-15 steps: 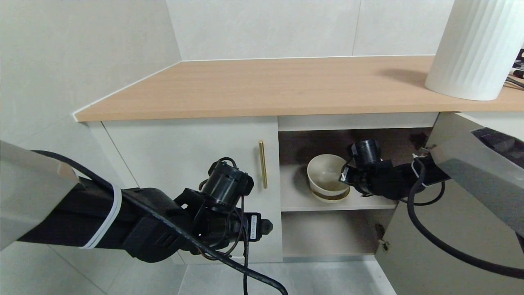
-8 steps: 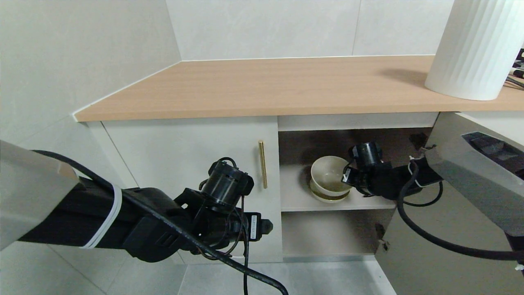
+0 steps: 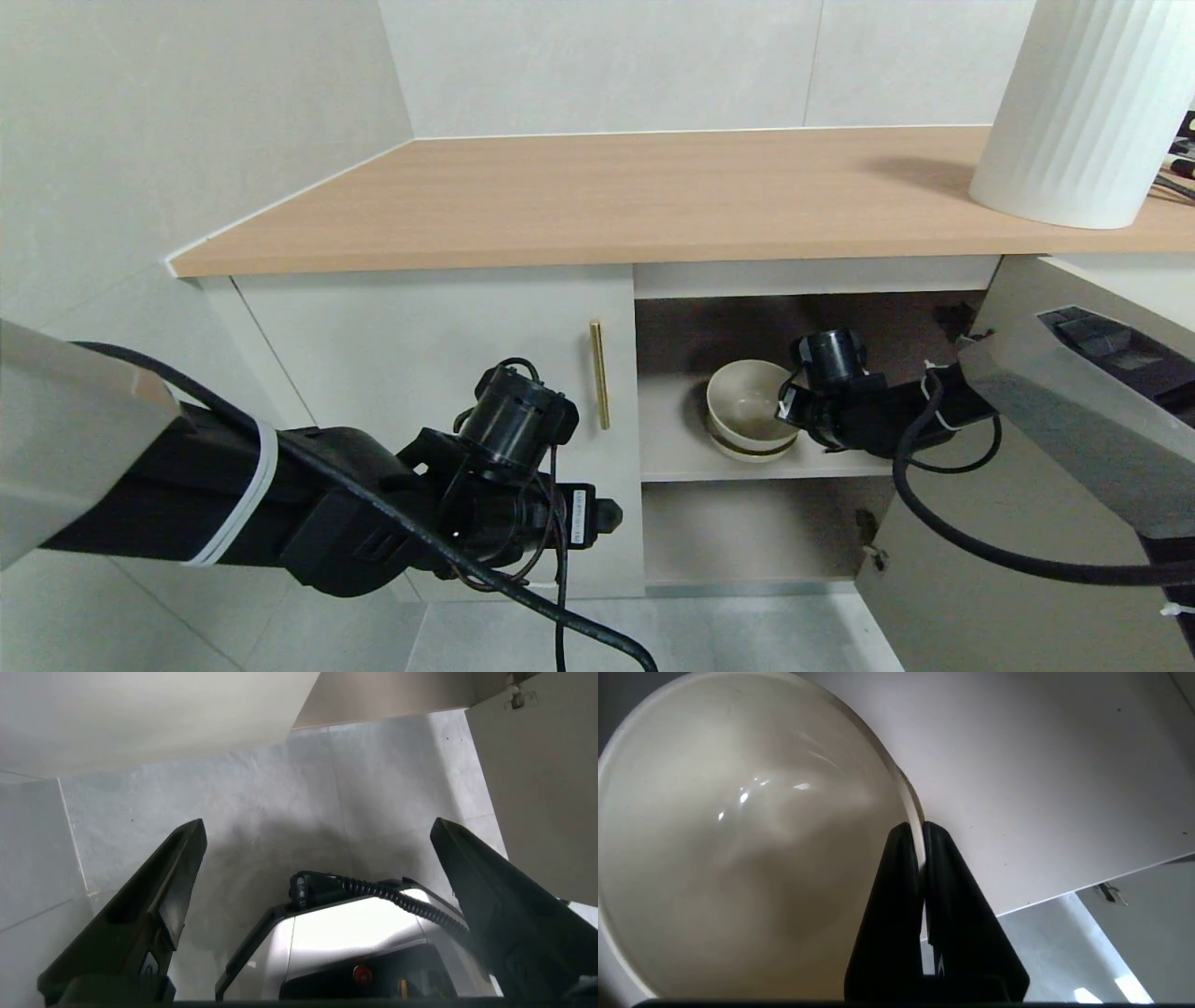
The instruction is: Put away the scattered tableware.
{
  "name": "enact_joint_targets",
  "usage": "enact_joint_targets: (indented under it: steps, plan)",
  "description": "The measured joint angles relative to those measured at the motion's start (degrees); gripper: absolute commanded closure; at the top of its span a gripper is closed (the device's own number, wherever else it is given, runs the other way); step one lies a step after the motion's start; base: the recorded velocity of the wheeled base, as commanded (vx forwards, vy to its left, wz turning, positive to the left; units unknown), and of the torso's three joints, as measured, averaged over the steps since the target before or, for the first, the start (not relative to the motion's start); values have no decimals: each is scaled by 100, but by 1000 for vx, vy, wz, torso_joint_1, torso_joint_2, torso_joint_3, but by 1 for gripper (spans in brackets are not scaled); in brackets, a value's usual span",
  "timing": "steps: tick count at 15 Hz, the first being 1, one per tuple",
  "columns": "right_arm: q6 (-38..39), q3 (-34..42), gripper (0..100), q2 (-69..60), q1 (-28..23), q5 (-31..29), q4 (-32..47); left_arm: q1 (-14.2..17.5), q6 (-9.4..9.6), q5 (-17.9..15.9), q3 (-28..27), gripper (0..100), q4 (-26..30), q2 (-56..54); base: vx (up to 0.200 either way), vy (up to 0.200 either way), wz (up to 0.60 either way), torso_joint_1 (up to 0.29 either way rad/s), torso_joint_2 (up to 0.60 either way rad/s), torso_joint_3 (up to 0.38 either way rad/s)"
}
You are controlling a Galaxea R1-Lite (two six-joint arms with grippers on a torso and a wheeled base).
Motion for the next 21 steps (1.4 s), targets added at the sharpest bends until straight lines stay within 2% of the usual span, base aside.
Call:
enact_joint_targets:
  steps: [9,10,21]
  plan:
    - [-9,-35,100,46,23,0,1,-2,2,0,0,0,0,0,0,0,0,0,0,0]
    - [-16,-35,0,55,30,0,0,-5,2,-2,0,0,0,0,0,0,0,0,0,0]
    - [-49,122,0,-44,63,6,20,17,0,0,0,0,0,-39,0,0,0,0,0,0]
